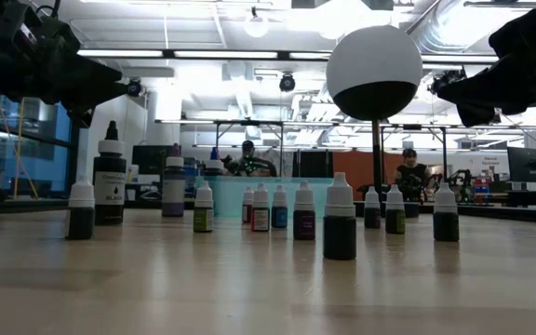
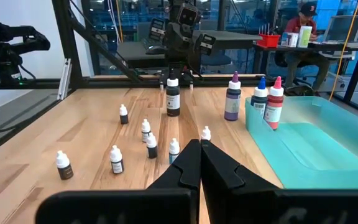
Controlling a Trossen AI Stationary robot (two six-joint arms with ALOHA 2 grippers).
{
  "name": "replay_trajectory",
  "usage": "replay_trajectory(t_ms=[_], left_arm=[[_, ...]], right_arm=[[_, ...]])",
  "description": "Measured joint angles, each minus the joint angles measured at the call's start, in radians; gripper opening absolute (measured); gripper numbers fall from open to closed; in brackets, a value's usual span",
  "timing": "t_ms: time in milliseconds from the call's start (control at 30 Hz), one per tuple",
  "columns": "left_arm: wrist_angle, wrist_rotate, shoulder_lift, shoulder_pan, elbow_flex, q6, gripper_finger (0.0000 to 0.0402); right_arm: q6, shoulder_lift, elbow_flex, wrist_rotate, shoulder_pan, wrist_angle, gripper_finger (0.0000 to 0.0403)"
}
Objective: Pick & Place food coloring
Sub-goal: Put the large black food coloring bottle into the green bin
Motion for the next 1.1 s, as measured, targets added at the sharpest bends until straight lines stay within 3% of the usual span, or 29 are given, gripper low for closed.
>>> replay_trajectory(t_ms=[433, 533, 733, 1100], left_arm=[[0.009, -0.036, 0.000, 0.000, 0.000, 0.018, 0.0129], [0.018, -0.089, 0.000, 0.000, 0.003, 0.018, 0.0129], [0.004, -0.103, -0.001, 0.000, 0.091, 0.047, 0.0129], [-0.401, -0.119, 0.038, 0.000, 0.386, 0.087, 0.0129]], right_arm=[[0.004, 0.000, 0.000, 0.000, 0.000, 0.000, 0.0000], [0.004, 0.000, 0.000, 0.000, 0.000, 0.000, 0.0000], [0.005, 0.000, 0.000, 0.000, 0.000, 0.000, 0.0000], [0.005, 0.000, 0.000, 0.000, 0.000, 0.000, 0.0000]])
